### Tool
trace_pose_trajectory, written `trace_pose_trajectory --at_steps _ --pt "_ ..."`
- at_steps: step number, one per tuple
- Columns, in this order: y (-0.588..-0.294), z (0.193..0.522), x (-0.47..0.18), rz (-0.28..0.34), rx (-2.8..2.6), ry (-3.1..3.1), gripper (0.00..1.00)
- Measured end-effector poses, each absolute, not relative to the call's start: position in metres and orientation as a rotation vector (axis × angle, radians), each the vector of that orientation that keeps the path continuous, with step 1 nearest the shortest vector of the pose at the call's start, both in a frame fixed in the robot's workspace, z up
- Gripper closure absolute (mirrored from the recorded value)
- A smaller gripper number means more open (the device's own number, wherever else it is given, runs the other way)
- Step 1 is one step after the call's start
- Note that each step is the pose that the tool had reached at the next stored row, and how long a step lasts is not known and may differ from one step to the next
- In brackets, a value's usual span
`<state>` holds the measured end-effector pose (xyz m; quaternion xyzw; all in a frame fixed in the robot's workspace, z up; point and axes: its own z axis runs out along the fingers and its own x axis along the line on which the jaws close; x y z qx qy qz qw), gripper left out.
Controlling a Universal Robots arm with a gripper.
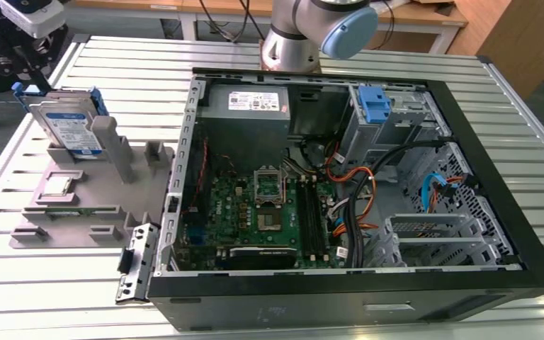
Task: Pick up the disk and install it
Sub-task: 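Pick up the disk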
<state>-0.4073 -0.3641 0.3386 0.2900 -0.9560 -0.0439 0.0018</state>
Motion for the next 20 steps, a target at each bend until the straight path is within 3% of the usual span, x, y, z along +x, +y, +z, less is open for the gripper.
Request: trace_pose_trajectory --at_steps 20 --pt "-0.3641 0.3380 -0.4043 -0.136 1.312 -2.834 0.90"
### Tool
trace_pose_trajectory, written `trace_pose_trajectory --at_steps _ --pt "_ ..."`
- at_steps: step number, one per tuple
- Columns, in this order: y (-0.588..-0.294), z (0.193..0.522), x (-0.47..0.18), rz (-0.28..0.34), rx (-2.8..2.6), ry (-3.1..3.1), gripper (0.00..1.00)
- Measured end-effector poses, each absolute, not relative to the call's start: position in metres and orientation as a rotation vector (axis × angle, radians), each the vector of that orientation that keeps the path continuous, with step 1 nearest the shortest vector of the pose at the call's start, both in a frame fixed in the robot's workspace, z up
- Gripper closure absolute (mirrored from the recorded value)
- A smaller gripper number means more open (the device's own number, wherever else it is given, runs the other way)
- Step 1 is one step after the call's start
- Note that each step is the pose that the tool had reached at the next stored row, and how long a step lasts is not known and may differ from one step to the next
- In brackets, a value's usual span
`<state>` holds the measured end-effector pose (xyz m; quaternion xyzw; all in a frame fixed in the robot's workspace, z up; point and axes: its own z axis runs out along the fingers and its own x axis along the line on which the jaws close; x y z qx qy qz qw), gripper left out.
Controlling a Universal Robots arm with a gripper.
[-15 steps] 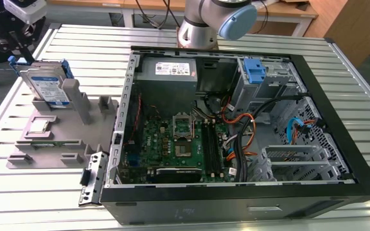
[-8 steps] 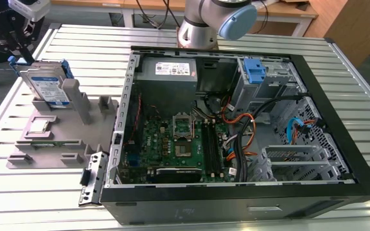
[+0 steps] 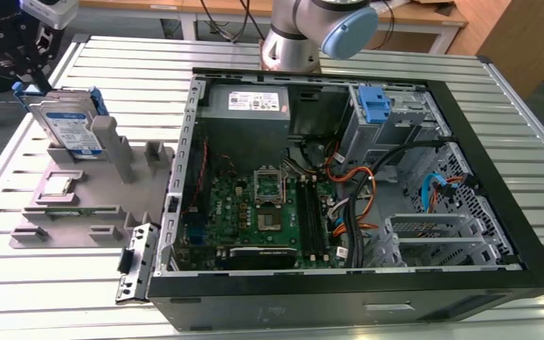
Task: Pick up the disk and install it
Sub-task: 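Pick up the disk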
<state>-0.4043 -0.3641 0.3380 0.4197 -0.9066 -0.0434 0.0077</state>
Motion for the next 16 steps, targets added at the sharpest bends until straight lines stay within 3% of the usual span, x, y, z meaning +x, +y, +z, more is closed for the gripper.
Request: trace_pose_trajectory --at_steps 16 --pt "-0.3641 0.3378 -0.4042 -0.153 1.578 -2.718 0.90"
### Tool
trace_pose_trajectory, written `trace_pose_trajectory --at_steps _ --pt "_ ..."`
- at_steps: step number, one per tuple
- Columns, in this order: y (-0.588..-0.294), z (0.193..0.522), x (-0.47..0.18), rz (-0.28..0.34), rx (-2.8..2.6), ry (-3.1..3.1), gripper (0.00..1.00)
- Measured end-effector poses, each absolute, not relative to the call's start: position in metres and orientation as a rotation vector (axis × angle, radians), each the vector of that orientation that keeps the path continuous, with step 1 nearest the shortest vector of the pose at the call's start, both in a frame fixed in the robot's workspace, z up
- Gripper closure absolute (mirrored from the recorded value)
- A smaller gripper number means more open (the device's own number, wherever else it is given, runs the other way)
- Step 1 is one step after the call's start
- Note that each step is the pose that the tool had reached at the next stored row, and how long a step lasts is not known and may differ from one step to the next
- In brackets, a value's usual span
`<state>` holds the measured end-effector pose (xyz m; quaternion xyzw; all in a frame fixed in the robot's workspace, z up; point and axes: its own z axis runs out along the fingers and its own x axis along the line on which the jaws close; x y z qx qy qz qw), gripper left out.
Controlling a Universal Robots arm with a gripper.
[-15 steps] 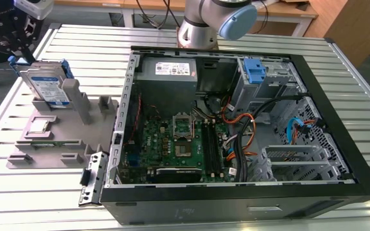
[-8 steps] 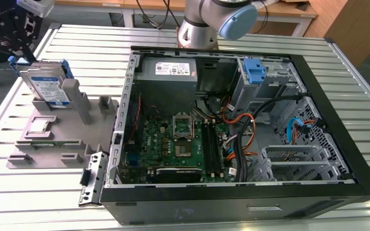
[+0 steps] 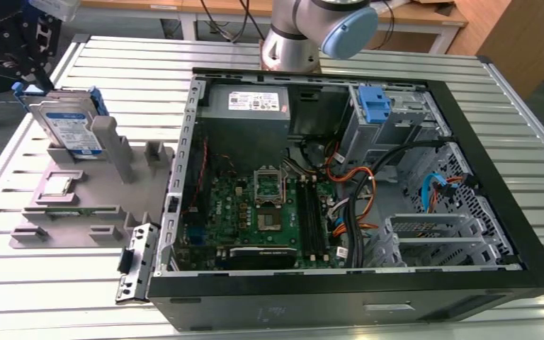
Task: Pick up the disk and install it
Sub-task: 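Pick up the disk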
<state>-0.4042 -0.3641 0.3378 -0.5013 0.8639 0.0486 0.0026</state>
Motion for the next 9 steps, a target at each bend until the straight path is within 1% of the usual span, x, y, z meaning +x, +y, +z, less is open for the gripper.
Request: trace_pose_trajectory --at_steps 9 --pt "-0.3641 0.3374 -0.4042 0.144 -1.695 2.606 0.90"
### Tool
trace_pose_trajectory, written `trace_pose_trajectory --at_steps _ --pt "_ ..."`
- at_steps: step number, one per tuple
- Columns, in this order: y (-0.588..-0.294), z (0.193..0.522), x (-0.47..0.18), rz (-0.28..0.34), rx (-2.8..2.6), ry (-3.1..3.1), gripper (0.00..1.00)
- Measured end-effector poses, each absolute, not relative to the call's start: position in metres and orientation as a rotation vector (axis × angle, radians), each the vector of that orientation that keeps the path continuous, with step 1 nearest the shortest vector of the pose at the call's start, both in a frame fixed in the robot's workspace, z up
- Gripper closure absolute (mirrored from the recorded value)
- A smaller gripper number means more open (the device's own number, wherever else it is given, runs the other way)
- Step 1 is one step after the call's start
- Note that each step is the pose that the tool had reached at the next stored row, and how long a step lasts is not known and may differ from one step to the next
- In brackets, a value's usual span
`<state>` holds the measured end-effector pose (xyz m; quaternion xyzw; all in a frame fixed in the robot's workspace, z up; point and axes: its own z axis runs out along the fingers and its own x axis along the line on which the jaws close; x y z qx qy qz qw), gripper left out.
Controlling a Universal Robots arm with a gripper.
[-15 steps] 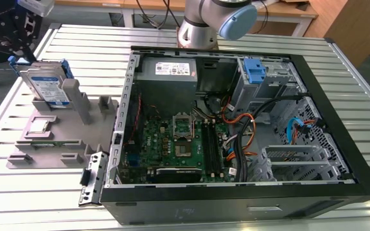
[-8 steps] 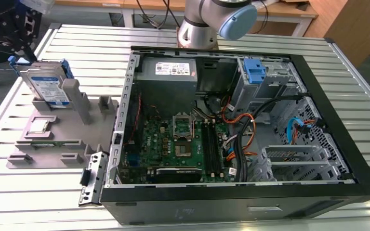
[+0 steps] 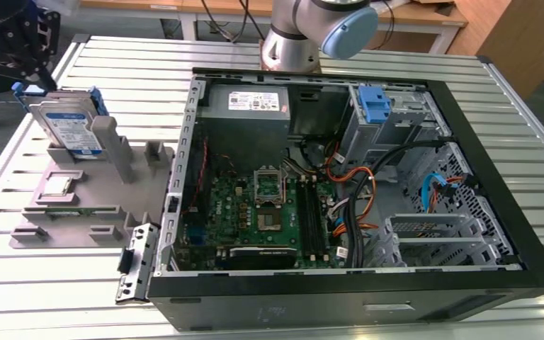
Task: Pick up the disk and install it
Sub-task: 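Pick up the disk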
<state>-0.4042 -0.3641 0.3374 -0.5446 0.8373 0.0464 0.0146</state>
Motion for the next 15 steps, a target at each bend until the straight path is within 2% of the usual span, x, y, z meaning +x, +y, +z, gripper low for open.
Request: trace_pose_trajectory --at_steps 15 --pt "-0.3641 0.3350 -0.4042 0.132 -1.958 2.397 0.90"
